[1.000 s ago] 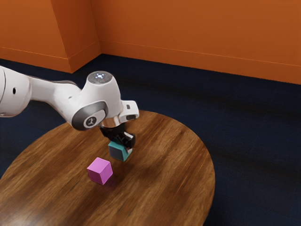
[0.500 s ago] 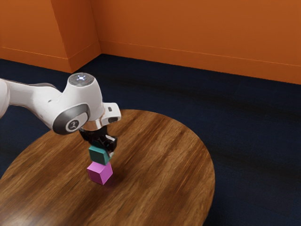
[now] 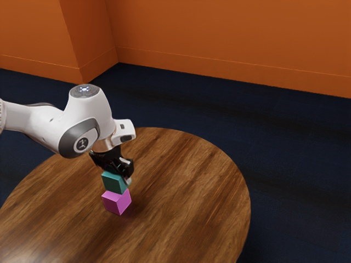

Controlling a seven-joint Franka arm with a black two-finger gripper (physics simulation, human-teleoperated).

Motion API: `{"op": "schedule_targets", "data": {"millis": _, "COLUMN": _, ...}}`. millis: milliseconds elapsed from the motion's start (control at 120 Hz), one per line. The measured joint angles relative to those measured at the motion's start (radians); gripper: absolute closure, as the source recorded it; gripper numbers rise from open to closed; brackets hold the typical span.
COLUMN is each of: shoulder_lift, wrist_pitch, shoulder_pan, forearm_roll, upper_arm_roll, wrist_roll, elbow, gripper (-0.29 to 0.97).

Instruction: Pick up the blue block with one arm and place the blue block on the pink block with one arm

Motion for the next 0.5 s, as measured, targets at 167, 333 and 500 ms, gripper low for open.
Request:
{"op": "schedule_targets", "data": {"millis": 167, "shoulder_lift": -0.009, "wrist_pitch": -0.021, "shoulder_pan": 0.000, "forearm_roll": -0.010, "upper_arm_roll": 0.001, "wrist_roll": 0.056, "elbow": -0.007, "gripper": 0.32}}
{"op": "schedule_targets", "data": {"millis": 333, "shoulder_lift": -0.028, "wrist_pitch": -0.030, "shoulder_pan": 0.000, "forearm_roll": -0.021, "upper_arm_roll": 0.003, "wrist_roll": 0.098, "elbow": -0.027, "gripper": 0.32}}
{"op": "schedule_targets", "data": {"millis": 500, "shoulder_lift": -0.030, "wrist_pitch": -0.034, "shoulder_pan": 0.000, "forearm_roll": -0.029, "upper_arm_roll": 0.003, "wrist_roll": 0.131, "elbow": -0.028, "gripper": 0.32}}
